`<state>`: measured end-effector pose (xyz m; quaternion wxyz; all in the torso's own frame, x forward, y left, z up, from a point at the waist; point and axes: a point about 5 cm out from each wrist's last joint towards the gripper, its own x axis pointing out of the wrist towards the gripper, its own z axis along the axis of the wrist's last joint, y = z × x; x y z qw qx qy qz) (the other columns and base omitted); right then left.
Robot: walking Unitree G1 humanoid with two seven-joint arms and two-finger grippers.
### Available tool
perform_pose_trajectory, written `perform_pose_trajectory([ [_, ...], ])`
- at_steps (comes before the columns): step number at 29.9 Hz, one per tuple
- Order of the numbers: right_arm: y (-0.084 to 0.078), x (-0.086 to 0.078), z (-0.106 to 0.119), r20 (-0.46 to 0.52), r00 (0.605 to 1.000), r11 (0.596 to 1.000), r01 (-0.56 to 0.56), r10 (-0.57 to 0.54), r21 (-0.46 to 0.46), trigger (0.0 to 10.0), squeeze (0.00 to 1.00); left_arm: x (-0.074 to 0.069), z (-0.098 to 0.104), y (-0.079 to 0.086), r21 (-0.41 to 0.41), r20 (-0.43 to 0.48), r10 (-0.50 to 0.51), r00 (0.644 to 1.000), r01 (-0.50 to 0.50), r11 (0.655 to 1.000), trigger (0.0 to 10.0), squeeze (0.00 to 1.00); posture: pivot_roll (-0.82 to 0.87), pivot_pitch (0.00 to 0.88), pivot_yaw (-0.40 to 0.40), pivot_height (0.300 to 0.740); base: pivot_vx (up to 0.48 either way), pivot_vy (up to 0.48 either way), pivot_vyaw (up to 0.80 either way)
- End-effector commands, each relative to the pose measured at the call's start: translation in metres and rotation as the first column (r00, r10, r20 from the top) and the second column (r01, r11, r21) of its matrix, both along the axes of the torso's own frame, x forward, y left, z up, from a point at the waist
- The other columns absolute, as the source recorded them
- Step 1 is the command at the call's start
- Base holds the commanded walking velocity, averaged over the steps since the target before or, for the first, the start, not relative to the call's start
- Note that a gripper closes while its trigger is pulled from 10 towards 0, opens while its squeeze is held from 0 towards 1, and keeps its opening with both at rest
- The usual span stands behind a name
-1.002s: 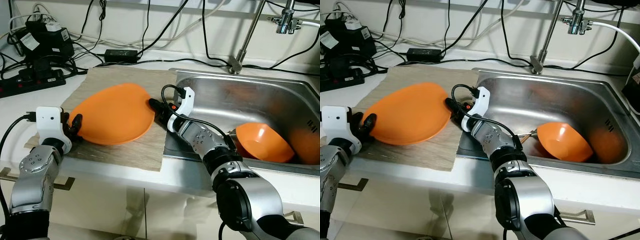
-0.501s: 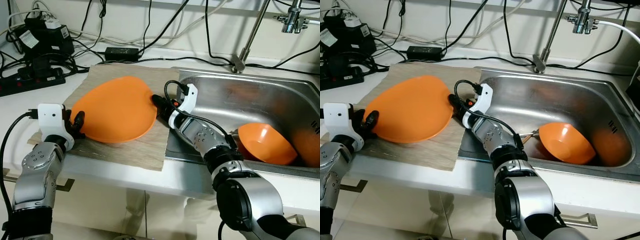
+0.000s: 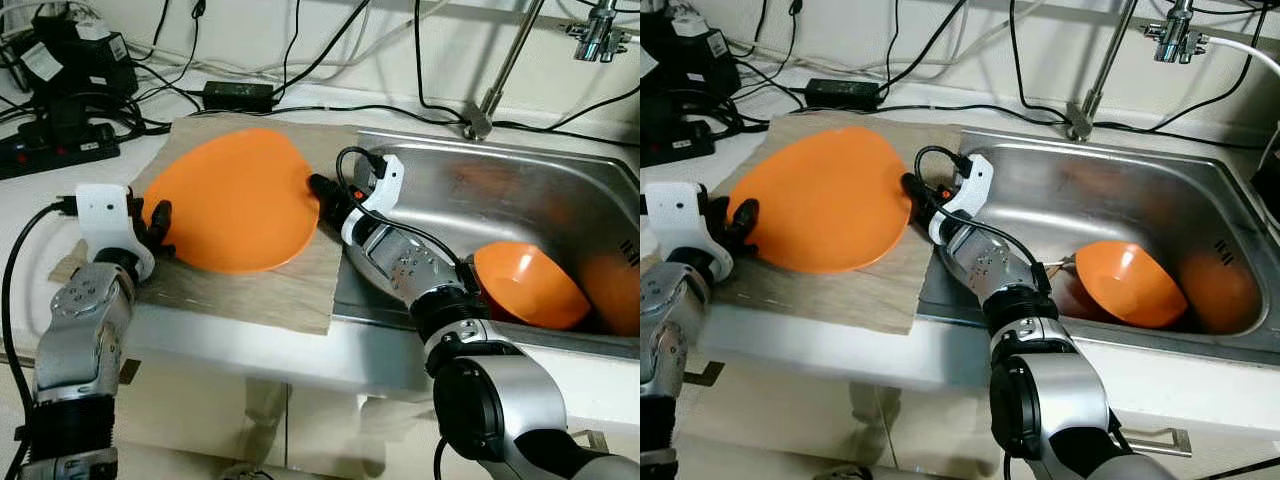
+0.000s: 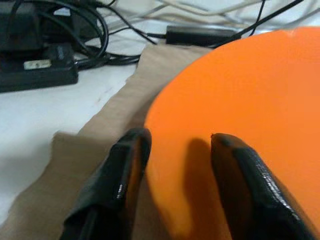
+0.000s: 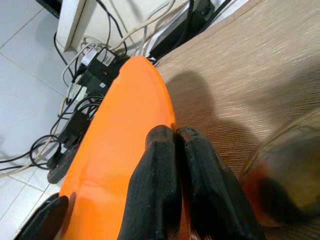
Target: Kitchen organization
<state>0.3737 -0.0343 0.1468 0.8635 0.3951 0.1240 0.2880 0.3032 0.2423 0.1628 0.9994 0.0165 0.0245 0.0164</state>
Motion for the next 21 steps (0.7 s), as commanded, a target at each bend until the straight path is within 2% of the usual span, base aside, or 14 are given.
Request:
perform_pose_trajectory([
  [1, 0.049, -0.015, 0.010, 0.009, 0.992, 0.990, -0.125, 0.125, 0.061, 0.0, 0.00, 0.005, 0.012, -0.019, -0.007, 0.049, -0.088, 0.995, 0.089, 0.996, 10.0, 1.00, 0.06, 0.000, -0.036, 0.740, 0.000, 0.000, 0.00],
  [17, 0.051, -0.019, 0.002, -0.004, 0.992, 0.991, -0.127, 0.128, 0.040, 0.0, 0.00, 0.001, 0.021, -0.027, -0.031, 0.065, -0.125, 0.990, 0.127, 0.991, 10.0, 1.00, 0.07, 0.000, -0.035, 0.740, 0.000, 0.000, 0.00],
  [18, 0.051, -0.019, 0.002, -0.003, 0.992, 0.991, -0.127, 0.128, 0.038, 0.0, 0.00, 0.001, 0.021, -0.027, -0.034, 0.065, -0.121, 0.991, 0.123, 0.992, 10.0, 0.65, 0.07, 0.000, -0.035, 0.740, 0.000, 0.000, 0.00],
  [19, 0.051, -0.019, 0.002, -0.003, 0.992, 0.991, -0.127, 0.127, 0.037, 0.0, 0.00, 0.001, 0.022, -0.026, -0.040, 0.066, -0.114, 0.991, 0.116, 0.992, 10.0, 0.00, 0.07, 0.000, -0.035, 0.740, 0.000, 0.000, 0.00],
  [21, 0.051, -0.018, 0.002, 0.001, 0.992, 0.991, -0.126, 0.126, 0.034, 0.0, 0.00, 0.001, 0.023, -0.024, -0.038, 0.070, -0.103, 0.992, 0.106, 0.994, 10.0, 0.00, 0.07, 0.000, -0.036, 0.740, 0.000, 0.000, 0.00],
])
